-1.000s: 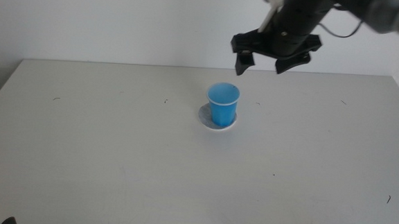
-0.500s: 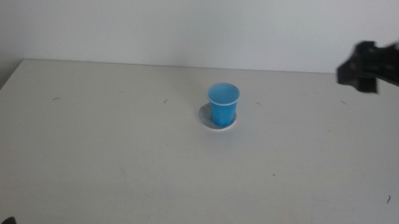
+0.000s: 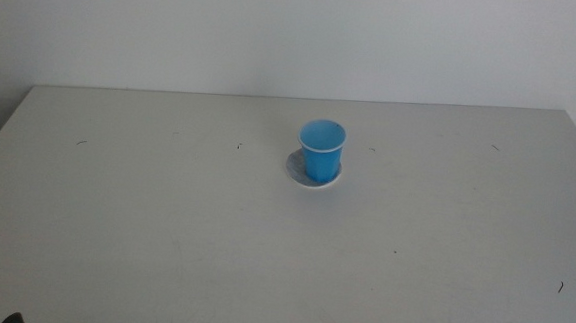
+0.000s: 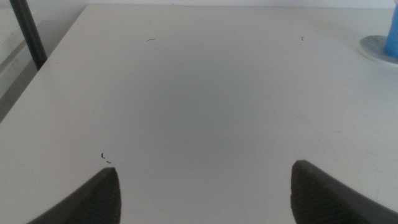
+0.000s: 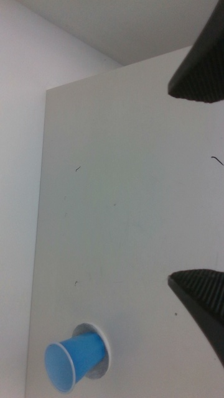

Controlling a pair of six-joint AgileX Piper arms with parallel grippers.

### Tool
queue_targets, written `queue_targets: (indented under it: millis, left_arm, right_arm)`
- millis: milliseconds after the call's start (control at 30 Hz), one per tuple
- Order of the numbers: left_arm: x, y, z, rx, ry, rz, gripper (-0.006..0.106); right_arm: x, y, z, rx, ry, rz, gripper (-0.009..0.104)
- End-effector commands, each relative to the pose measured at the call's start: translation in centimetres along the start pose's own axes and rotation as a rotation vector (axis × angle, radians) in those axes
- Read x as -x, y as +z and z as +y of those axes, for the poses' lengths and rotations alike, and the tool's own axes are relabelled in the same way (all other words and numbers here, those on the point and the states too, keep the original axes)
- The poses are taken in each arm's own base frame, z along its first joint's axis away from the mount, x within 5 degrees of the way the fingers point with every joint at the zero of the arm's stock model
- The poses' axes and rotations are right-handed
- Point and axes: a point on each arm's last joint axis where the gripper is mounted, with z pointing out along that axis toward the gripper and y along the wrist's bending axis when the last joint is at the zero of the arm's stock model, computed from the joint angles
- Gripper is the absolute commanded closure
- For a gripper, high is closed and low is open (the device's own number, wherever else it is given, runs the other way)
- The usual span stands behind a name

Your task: Place an empty cup on a cup mat.

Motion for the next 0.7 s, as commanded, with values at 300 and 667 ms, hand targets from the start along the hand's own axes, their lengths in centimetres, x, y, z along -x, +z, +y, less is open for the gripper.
queue_targets:
  millis: [300,667]
  left_arm:
    - [0.8,-0.1,-0.1,-0.010,-0.011,-0.076,-0.005]
    - [0.8,-0.1,-0.1,-0.010,-0.011,-0.076,-0.005]
  right_arm:
    - [-6.1,-2.8,0.2,0.011,-0.071,-0.267,0.013]
    - [-10.5,-3.7,0.3,0.015,-0.057,-0.361,0.013]
